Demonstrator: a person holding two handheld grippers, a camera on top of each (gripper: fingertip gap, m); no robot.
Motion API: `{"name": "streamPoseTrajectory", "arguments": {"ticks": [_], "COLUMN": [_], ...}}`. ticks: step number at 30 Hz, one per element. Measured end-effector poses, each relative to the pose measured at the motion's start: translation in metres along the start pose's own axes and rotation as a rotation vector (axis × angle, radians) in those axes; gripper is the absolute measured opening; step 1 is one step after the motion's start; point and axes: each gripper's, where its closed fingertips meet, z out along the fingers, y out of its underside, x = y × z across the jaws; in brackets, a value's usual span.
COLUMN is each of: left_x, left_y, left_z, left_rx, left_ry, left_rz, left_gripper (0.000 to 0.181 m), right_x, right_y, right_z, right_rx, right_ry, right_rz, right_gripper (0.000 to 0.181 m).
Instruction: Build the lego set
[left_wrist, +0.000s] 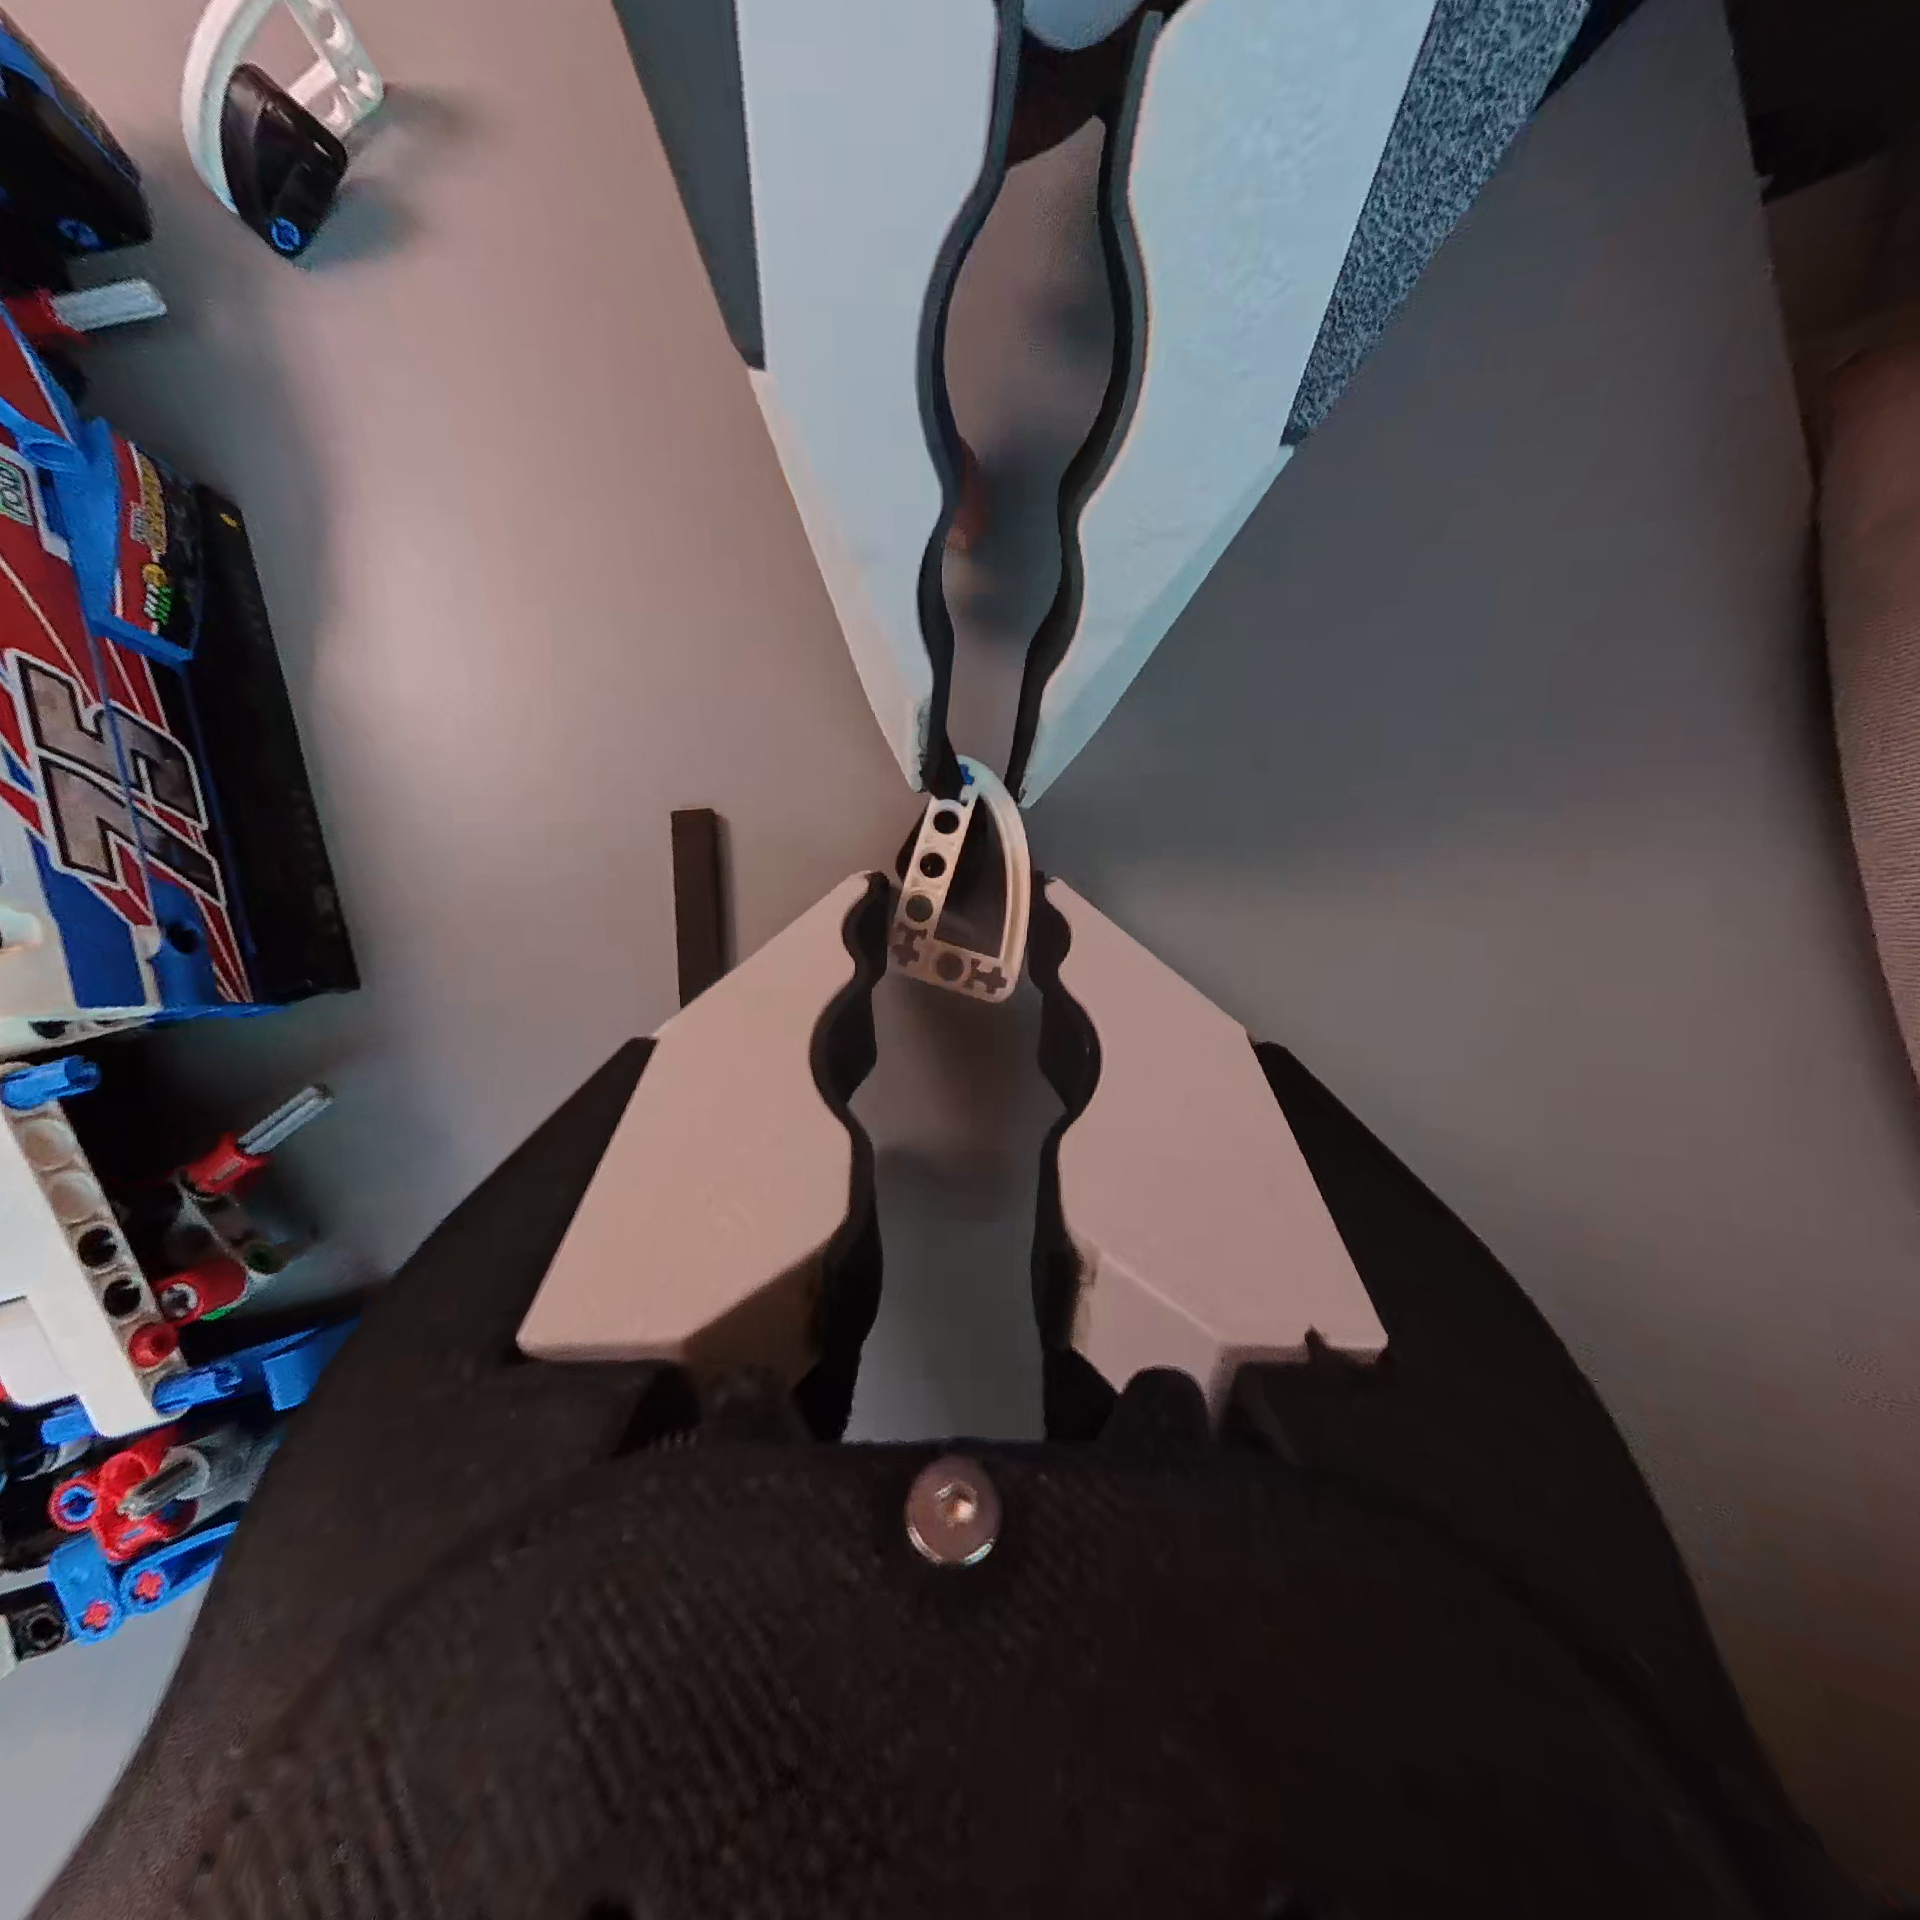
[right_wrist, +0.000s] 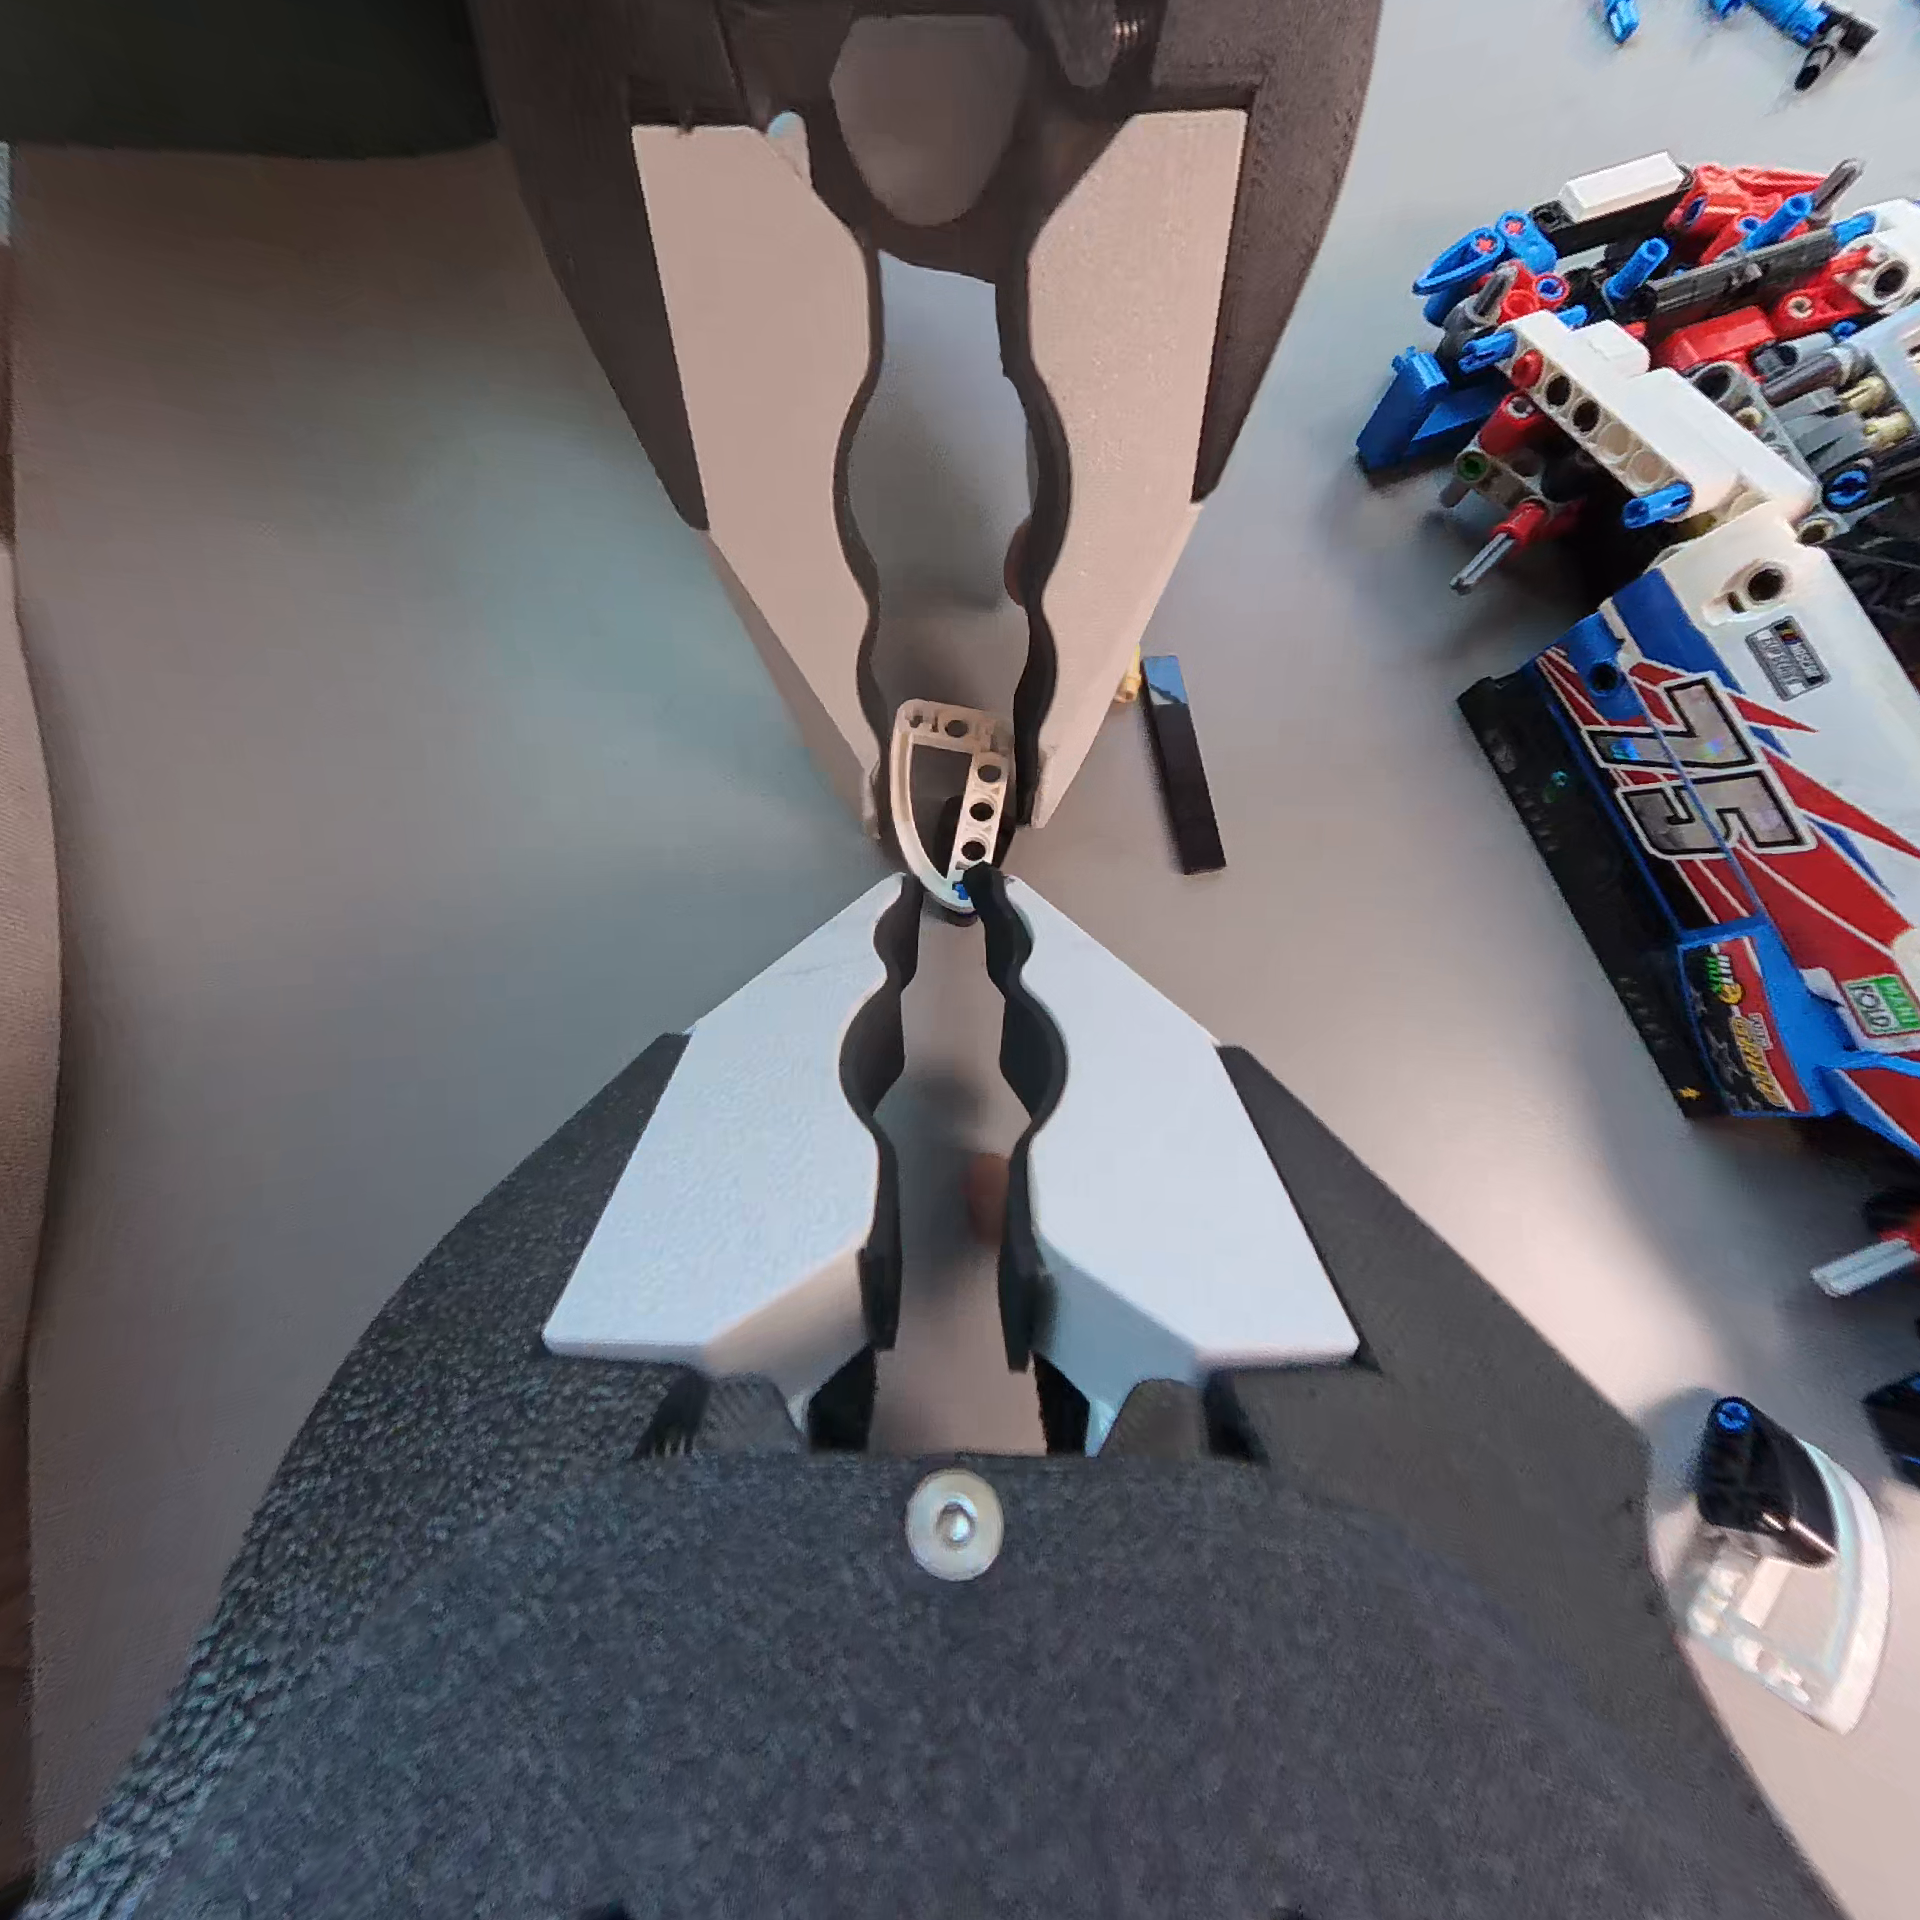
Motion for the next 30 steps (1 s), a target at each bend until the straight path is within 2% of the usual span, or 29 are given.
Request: {"name": "streamPoseTrajectory", "arguments": {"ticks": [8, 14, 22, 27, 30], "left_x": [0.004, 0.006, 0.005, 0.005, 0.005], "left_y": [0.001, 0.000, 0.000, 0.000, 0.000], "left_z": [-0.001, -0.001, 0.000, 0.000, 0.000], "left_rx": [0.020, 0.042, 0.048, 0.051, 0.059], "left_ry": [0.012, 0.012, 0.006, -0.003, -0.014], "left_rz": [0.016, -0.002, -0.012, -0.016, -0.021], "left_gripper": [0.024, 0.024, 0.024, 0.024, 0.024], "right_x": [-0.003, -0.006, -0.004, 0.005, 0.004], "right_y": [0.004, -0.002, -0.003, -0.004, -0.002], "right_z": [0.005, -0.001, -0.002, -0.009, -0.009], "right_rx": [-0.070, 0.024, 0.021, 0.049, 0.044], "right_ry": [-0.039, -0.075, -0.047, -0.011, -0.019], "right_rz": [0.027, 0.027, -0.020, -0.021, -0.012], "right_gripper": [0.009, 0.011, 0.012, 0.023, 0.024]}}
